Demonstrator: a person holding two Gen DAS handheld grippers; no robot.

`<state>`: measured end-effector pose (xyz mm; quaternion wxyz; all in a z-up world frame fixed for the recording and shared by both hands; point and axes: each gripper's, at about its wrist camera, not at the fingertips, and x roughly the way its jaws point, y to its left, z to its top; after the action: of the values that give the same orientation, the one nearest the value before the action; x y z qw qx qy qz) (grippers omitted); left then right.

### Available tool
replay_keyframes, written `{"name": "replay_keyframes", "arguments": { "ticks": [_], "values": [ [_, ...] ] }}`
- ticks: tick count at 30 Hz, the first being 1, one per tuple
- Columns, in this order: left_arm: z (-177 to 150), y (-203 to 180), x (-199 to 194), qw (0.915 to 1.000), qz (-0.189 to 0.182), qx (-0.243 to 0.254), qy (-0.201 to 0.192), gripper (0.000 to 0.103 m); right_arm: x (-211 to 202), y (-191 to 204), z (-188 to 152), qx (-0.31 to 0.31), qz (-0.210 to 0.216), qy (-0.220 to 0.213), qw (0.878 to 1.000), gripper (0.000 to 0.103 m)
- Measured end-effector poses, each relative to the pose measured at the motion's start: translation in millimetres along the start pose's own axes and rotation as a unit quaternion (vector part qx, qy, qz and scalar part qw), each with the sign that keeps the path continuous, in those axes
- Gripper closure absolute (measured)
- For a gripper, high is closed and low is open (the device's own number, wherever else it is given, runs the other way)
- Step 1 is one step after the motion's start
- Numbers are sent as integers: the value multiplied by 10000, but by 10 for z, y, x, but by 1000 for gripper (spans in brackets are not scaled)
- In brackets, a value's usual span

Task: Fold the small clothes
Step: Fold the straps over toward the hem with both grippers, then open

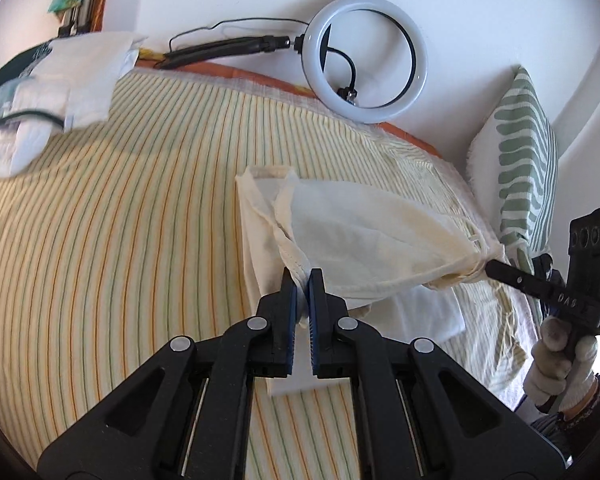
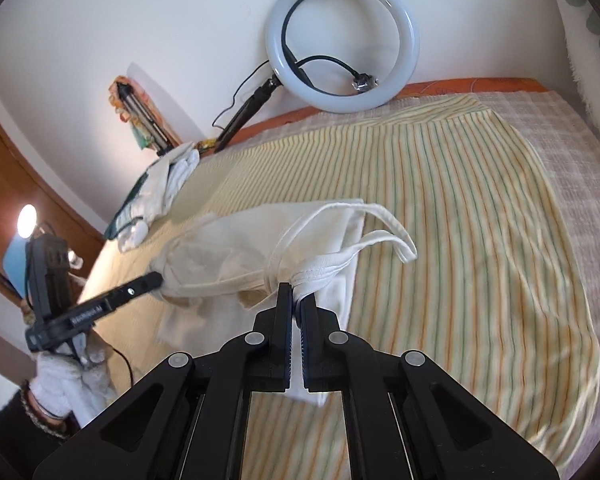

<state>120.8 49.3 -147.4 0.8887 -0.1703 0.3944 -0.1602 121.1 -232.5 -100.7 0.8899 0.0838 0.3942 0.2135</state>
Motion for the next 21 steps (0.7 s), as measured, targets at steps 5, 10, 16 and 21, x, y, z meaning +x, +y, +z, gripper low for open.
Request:
{"name": "replay_keyframes", "arguments": {
  "ticks": [5, 10, 16, 21],
  "values": [
    [-219, 29, -111, 9994, 178, 133, 271, 100, -61, -33, -207, 24, -334, 314, 9989, 98],
    [-360, -87, -377, 9987, 62, 341, 370, 100, -315, -89, -301, 255, -152, 349, 9989, 96],
    [-128, -453, -522, 9962, 72, 873, -18, 100, -350, 211, -48, -205, 26, 46, 9998, 96],
    [192, -432, -74, 9966, 215, 680, 406, 100, 102, 267, 120, -97, -101, 367, 9992, 96]
  ]
}}
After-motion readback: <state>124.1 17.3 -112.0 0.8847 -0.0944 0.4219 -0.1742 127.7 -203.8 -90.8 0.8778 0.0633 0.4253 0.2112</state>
